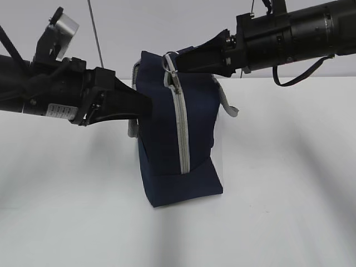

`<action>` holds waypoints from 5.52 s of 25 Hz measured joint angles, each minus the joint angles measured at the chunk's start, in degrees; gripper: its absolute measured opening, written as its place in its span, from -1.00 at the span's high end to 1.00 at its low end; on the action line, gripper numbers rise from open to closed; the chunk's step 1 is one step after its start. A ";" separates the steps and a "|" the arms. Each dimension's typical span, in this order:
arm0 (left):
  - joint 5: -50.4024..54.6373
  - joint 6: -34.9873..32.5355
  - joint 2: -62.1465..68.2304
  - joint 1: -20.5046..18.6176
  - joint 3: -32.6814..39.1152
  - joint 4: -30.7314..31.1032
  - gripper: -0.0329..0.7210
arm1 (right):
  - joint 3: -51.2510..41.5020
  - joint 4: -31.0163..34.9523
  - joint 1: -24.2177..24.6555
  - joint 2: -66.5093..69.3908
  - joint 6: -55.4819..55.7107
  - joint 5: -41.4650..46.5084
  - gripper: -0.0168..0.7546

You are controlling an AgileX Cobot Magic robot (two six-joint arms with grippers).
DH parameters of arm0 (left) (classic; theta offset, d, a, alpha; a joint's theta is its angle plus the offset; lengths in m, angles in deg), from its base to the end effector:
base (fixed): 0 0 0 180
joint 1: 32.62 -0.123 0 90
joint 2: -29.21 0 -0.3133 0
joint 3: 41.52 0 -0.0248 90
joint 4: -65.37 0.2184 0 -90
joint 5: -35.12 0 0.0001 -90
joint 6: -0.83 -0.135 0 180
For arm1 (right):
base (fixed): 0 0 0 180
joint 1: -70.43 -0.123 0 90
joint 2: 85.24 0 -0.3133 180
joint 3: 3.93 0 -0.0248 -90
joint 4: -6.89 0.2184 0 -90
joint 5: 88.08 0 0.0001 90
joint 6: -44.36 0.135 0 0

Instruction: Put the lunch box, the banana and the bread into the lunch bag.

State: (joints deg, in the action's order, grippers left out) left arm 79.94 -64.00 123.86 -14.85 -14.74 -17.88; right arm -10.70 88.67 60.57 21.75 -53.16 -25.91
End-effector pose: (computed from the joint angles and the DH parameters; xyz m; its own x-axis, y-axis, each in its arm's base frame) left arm 0.2573 -0.1818 0.2831 -0.7665 0.0428 -0.6408 0.5559 0.5438 -0.6287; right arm 0.3267 0.1768 0.3163 -0.2470 -0.2482 -0.9367 -0.9435 0.2820 0.1741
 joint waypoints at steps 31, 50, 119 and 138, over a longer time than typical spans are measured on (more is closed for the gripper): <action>6.83 0.05 1.34 0.00 0.05 2.25 0.90 | 15.59 -0.32 0.00 11.71 2.48 -3.79 1.00; 17.51 0.05 1.39 -0.06 0.05 9.73 0.90 | 36.00 -6.32 0.00 28.12 9.56 -7.56 1.00; 0.82 33.52 22.13 -2.08 -34.12 22.88 0.88 | 51.43 -5.11 1.07 41.32 2.45 -1.01 1.00; 3.26 31.89 19.62 -1.89 -34.59 24.88 0.89 | 52.19 -18.33 1.07 41.56 9.83 1.32 1.00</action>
State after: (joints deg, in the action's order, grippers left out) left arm 83.20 -32.11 143.47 -16.74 -49.33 7.01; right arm 41.49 70.34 61.64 63.32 -43.33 -24.59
